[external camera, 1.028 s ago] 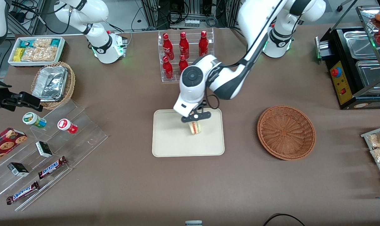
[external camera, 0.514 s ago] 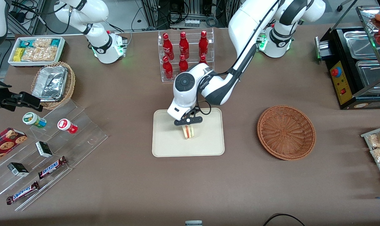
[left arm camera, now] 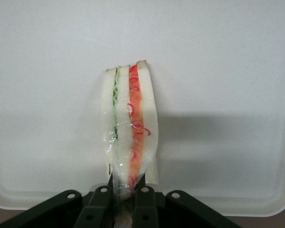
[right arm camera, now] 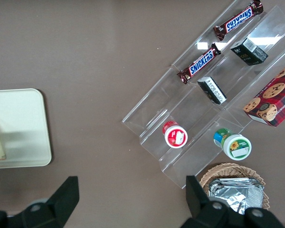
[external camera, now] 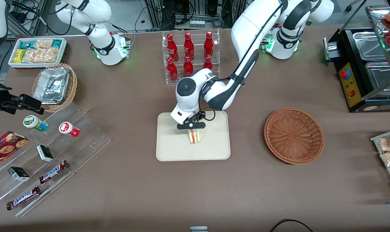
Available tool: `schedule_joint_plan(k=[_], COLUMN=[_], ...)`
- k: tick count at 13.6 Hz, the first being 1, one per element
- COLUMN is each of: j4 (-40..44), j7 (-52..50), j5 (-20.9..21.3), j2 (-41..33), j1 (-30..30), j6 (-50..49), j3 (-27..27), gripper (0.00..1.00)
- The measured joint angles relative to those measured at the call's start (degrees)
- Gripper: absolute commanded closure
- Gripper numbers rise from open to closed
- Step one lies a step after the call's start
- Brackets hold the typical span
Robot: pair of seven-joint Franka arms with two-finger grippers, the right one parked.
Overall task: Place sandwich from basket to tray
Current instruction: 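Lower the sandwich onto the tray and open the left gripper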
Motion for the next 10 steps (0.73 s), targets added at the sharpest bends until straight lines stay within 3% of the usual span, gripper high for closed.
schedule_joint_plan(k=[1,2,3,10], j4=[0.3,0.5,0.6,3.9], j7=[0.2,0.2,0.3,0.2], j5=[0.6,0.8,0.9,0.4], j2=[0.2,0.3,0.3,-2.2], j1=[-0.2,-0.4,-0.4,1.1], j6=[0.0,0.0,0.0,-7.0], j3=[0.0,0.0,0.1,0.8], gripper=[0.42,0.16,0.01,0.01])
